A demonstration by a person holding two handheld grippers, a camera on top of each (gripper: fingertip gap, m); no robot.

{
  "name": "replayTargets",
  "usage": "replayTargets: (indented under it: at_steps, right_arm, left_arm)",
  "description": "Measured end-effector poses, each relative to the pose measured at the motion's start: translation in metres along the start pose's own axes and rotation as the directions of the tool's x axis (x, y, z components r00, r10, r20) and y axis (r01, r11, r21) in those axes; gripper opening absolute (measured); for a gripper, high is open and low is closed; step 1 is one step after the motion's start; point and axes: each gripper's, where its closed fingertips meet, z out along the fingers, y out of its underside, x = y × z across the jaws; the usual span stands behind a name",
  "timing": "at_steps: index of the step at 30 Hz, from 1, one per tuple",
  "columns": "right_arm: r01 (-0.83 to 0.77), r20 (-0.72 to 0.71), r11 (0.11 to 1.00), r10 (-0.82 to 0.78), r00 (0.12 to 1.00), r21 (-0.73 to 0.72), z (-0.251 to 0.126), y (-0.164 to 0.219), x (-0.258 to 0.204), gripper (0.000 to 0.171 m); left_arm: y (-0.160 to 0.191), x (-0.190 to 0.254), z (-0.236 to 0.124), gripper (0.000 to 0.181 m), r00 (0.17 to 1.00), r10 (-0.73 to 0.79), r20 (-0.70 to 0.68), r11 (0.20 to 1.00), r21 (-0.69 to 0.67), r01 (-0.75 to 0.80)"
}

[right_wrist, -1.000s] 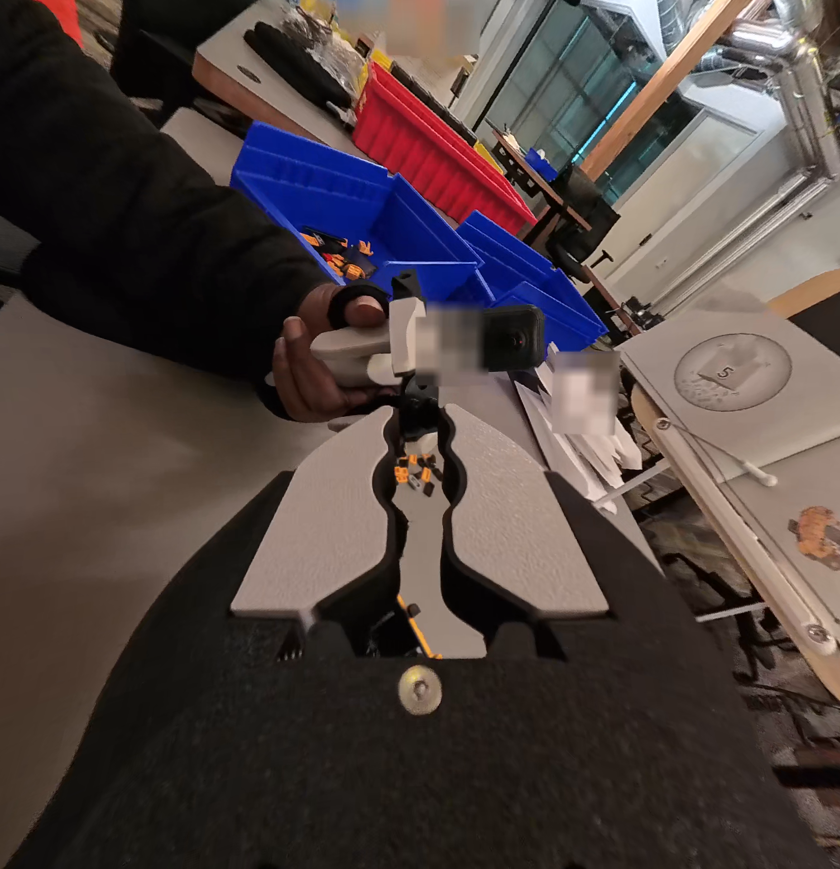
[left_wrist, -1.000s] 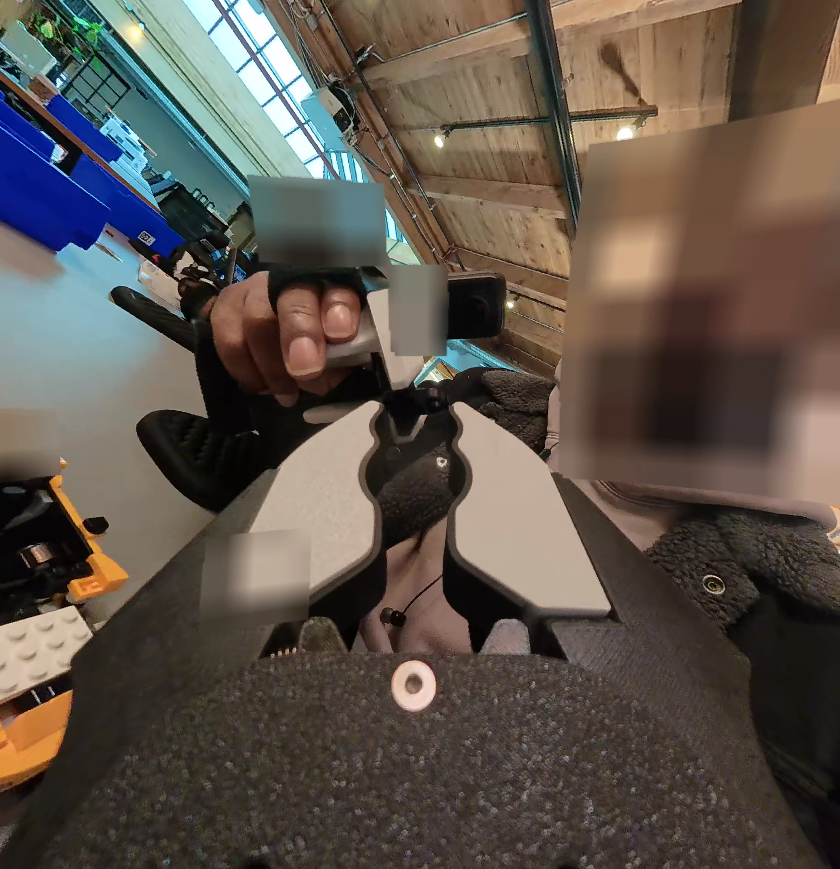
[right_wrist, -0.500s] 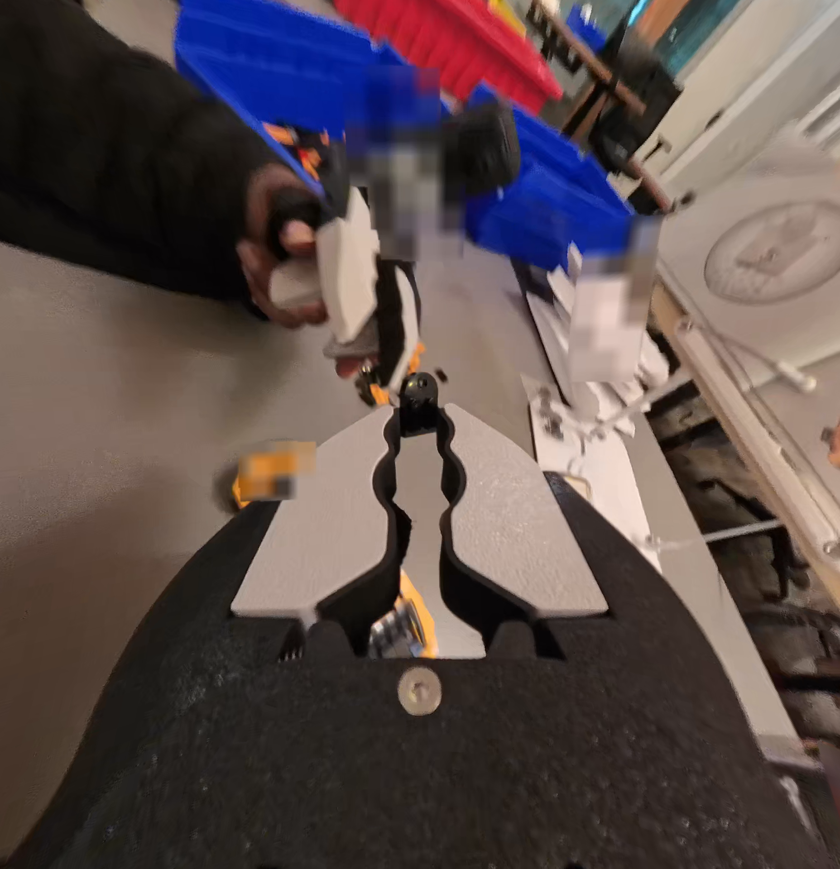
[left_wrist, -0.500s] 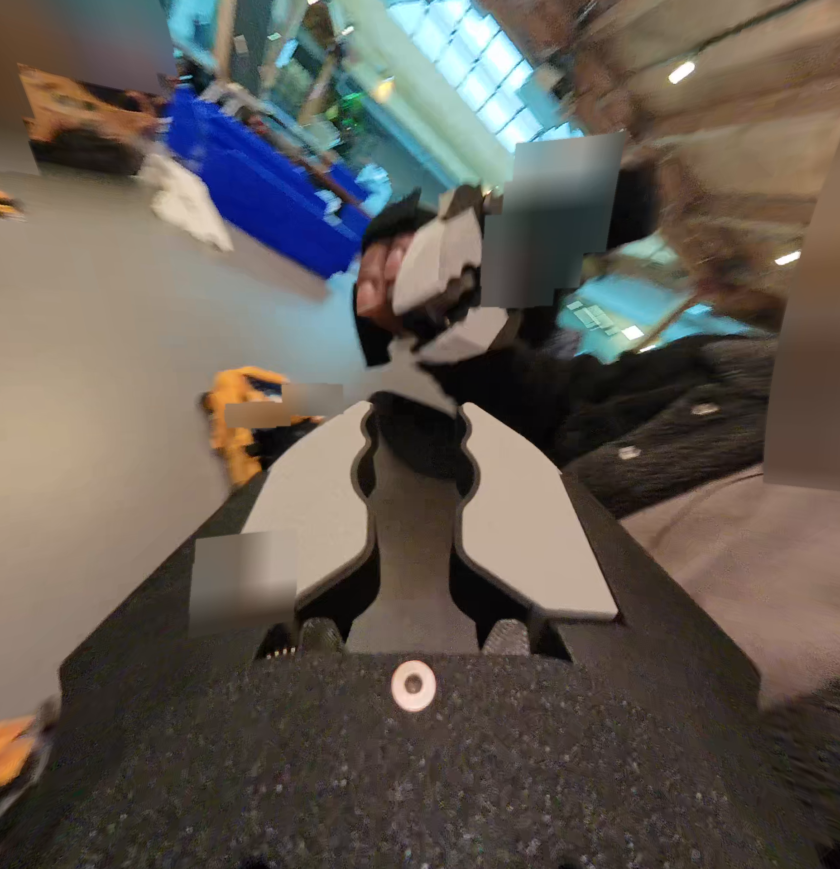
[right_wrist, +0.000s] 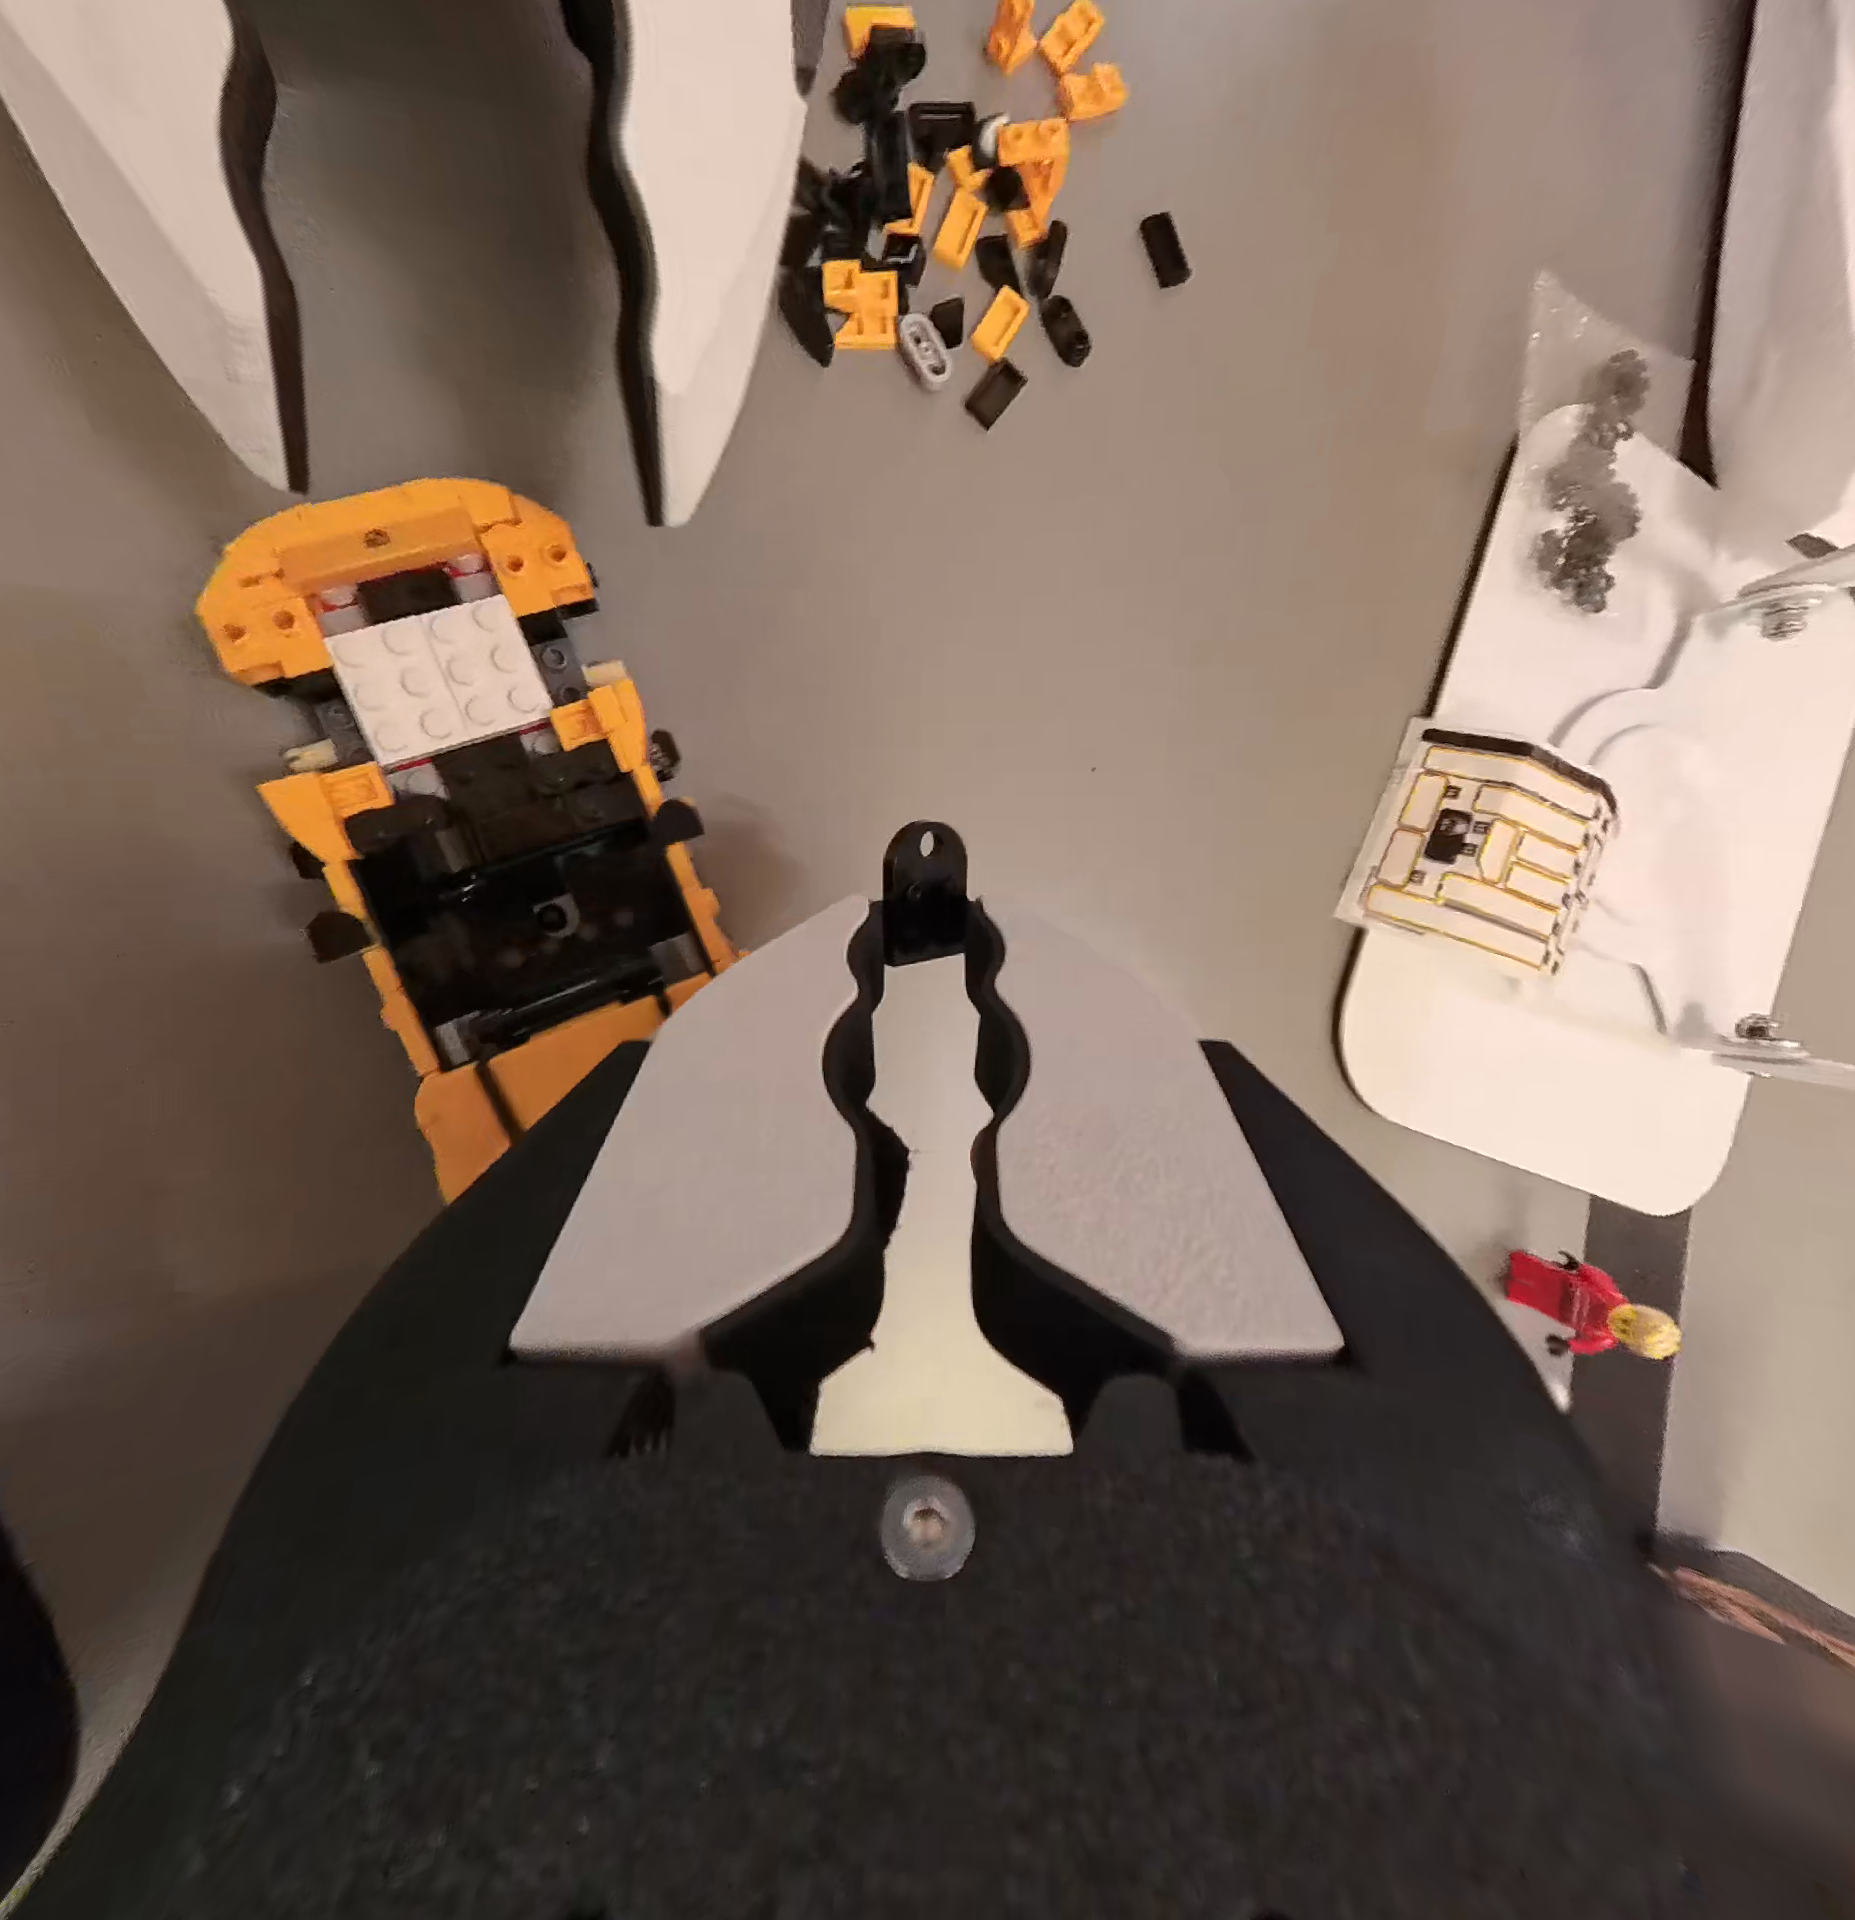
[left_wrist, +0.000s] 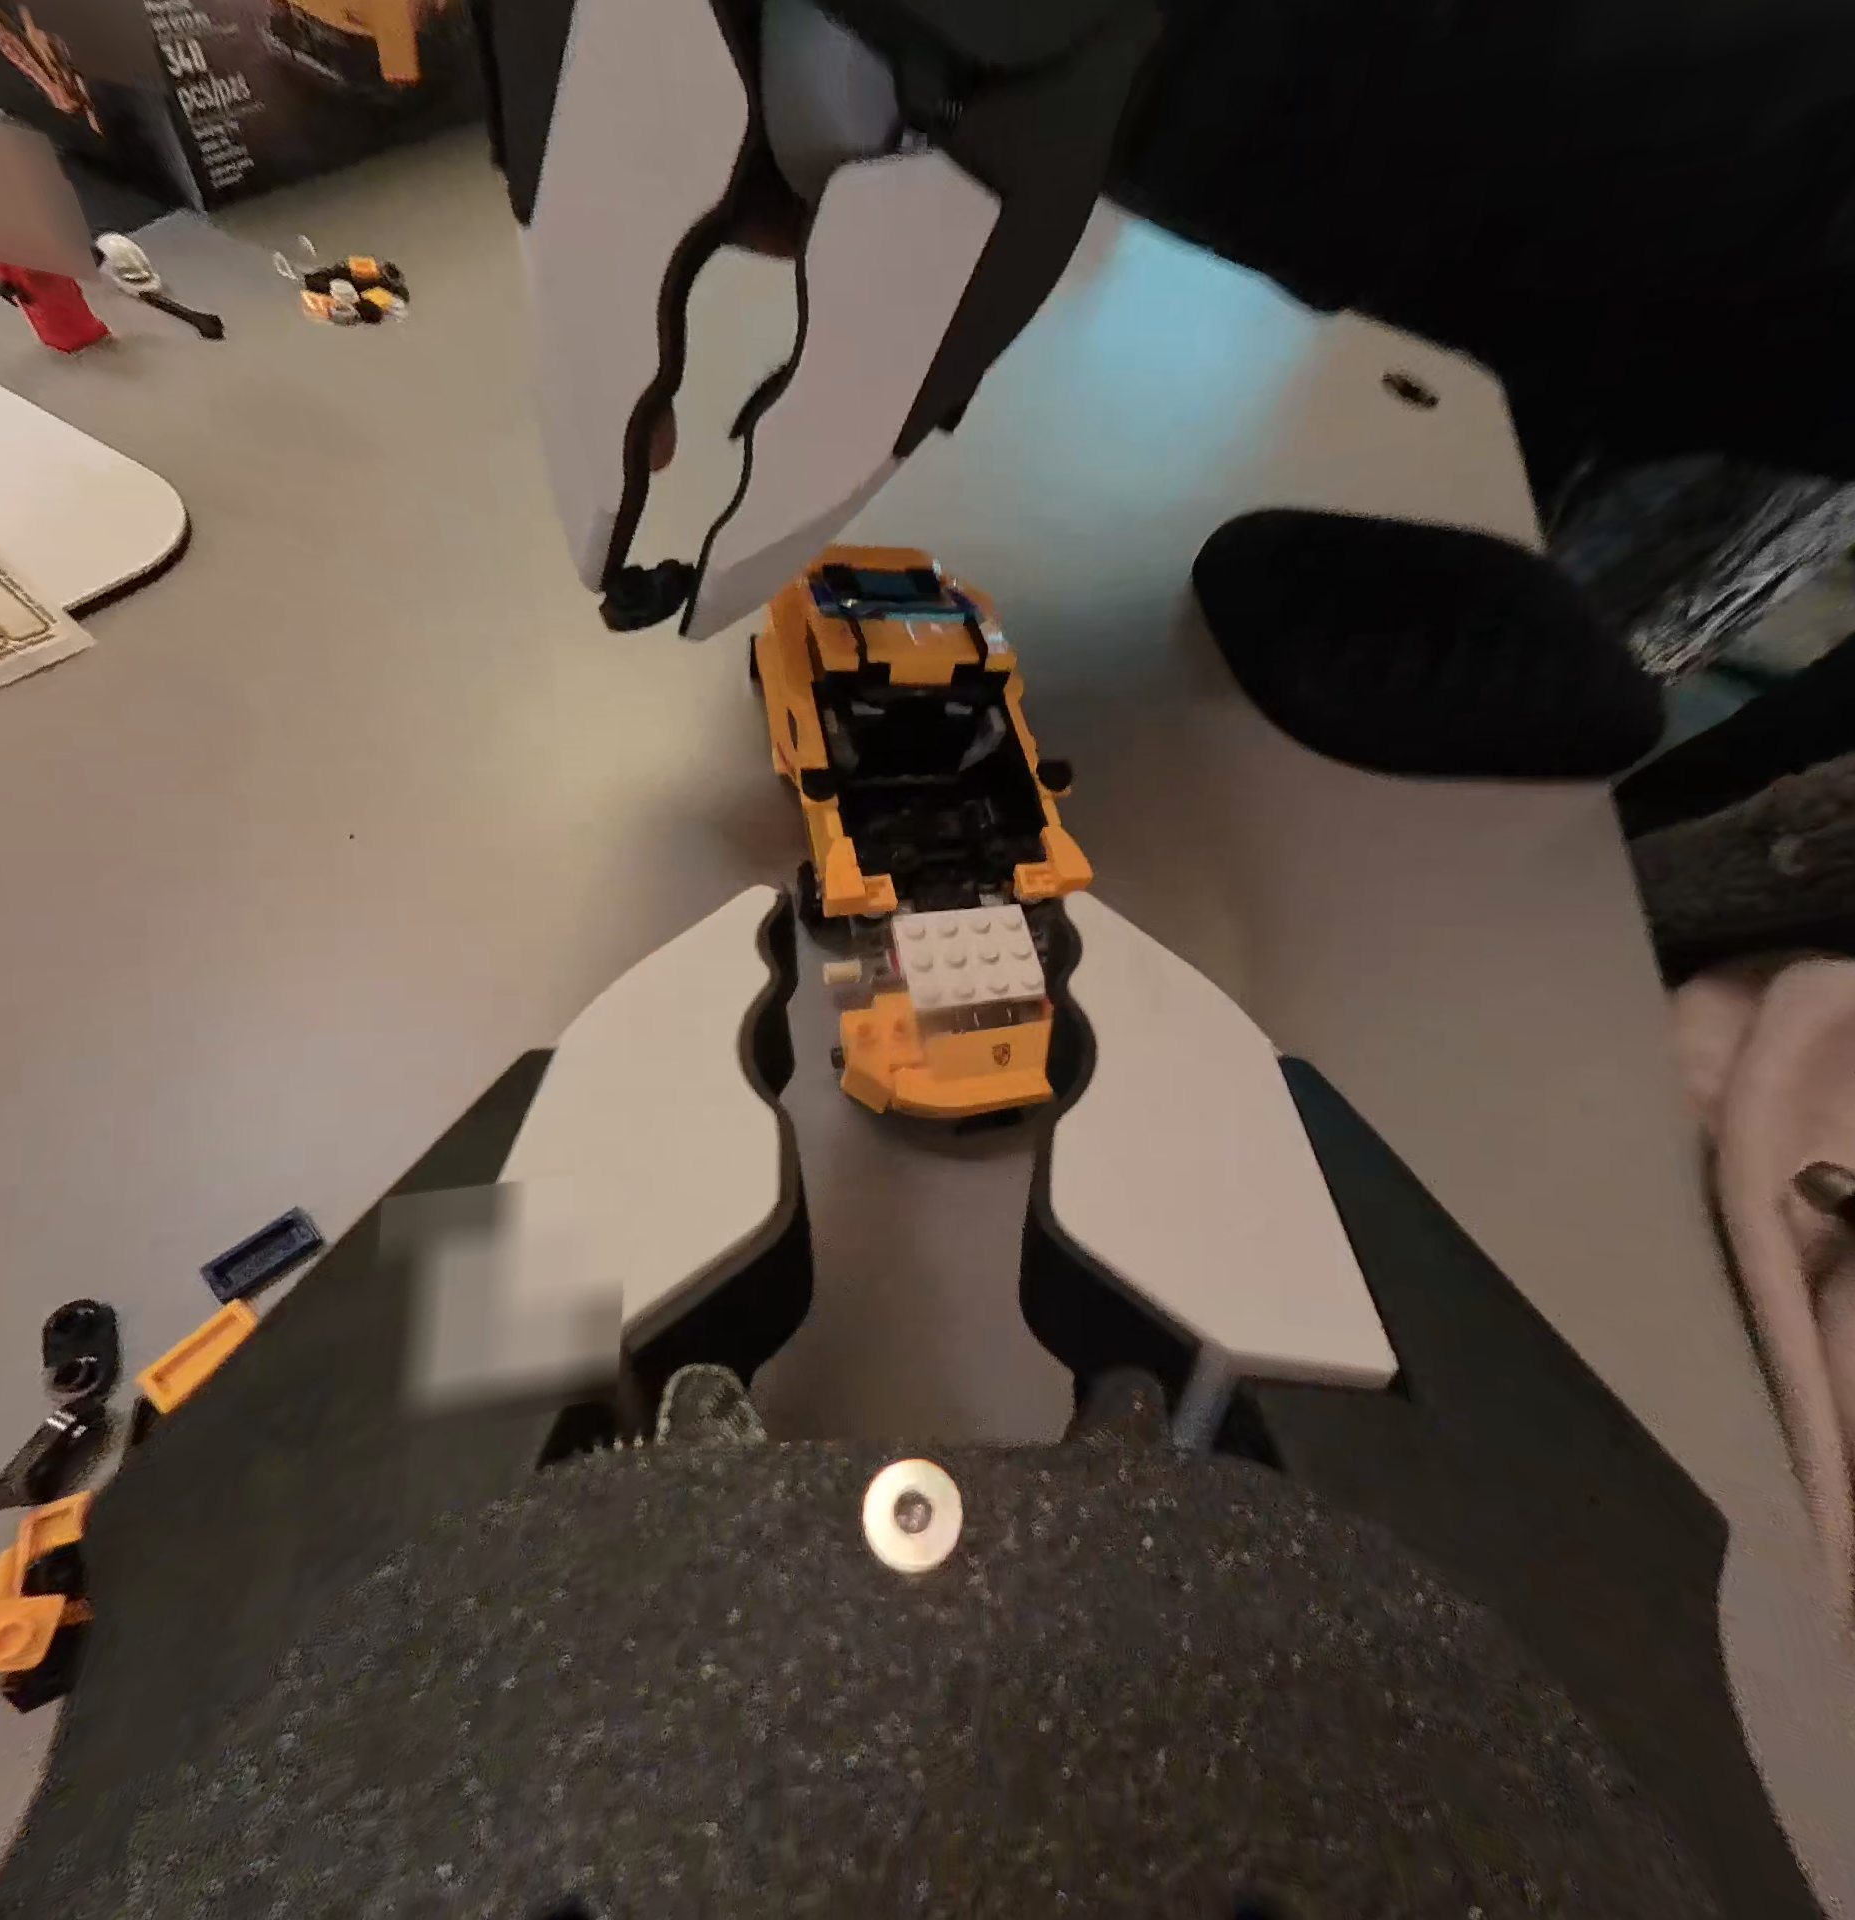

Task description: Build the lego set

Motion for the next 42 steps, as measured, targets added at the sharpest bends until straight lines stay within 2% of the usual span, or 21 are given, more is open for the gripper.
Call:
replayTargets:
  at_steps: [4, 6, 7, 9, 13, 17, 20, 29, 37, 42]
  right_arm:
    - [-0.018, -0.012, 1.000, 0.018, 1.000, -0.003, -0.017, 0.011, -0.010, 0.014]
    - [-0.037, -0.022, 0.999, 0.037, 0.999, 0.007, -0.025, 0.016, -0.015, 0.014]
    - [-0.048, -0.027, 0.999, 0.048, 0.998, 0.017, -0.029, 0.018, -0.017, 0.014]
    - [-0.065, -0.037, 0.997, 0.067, 0.997, 0.035, -0.034, 0.019, -0.019, 0.014]
    - [-0.069, -0.052, 0.996, 0.072, 0.996, 0.056, -0.045, 0.018, -0.027, 0.014]
    - [-0.058, -0.002, 0.997, 0.058, 0.998, 0.050, -0.048, 0.016, -0.048, 0.014]
    - [-0.042, 0.057, 0.999, 0.040, 0.998, 0.029, -0.041, 0.015, -0.068, 0.014]
    - [0.051, 0.202, 0.996, -0.035, 0.979, -0.071, -0.009, 0.005, -0.117, 0.014]
    - [0.136, 0.233, 0.975, -0.093, 0.968, -0.174, 0.017, -0.002, -0.131, 0.015]
    - [0.091, 0.229, 0.984, -0.055, 0.972, -0.153, 0.020, -0.007, -0.130, 0.030]
  left_arm:
    - [0.014, 0.002, 0.018, 0.085, 0.986, 0.136, 0.098, 0.984, -0.133, -0.123]
    - [0.025, 0.006, 0.030, 0.098, 0.980, 0.165, 0.111, 0.966, -0.220, -0.138]
    - [0.032, 0.006, 0.035, 0.098, 0.976, 0.186, 0.117, 0.952, -0.266, -0.150]
    - [0.044, 0.007, 0.041, 0.081, 0.965, 0.237, 0.113, 0.918, -0.350, -0.184]
    - [0.038, -0.015, 0.033, 0.063, 0.946, 0.256, 0.199, 0.919, -0.352, -0.175]
    - [0.035, -0.046, 0.024, 0.063, 0.934, 0.224, 0.278, 0.934, -0.336, -0.124]
    - [0.033, -0.059, 0.022, 0.063, 0.933, 0.222, 0.284, 0.942, -0.311, -0.130]
    - [0.027, -0.061, 0.024, 0.068, 0.941, 0.242, 0.236, 0.947, -0.267, -0.176]
    - [-0.001, -0.055, -0.005, 0.070, 0.939, 0.199, 0.282, 0.979, -0.103, -0.176]
    - [0.006, -0.049, -0.011, 0.068, 0.937, 0.201, 0.286, 0.979, -0.093, -0.182]
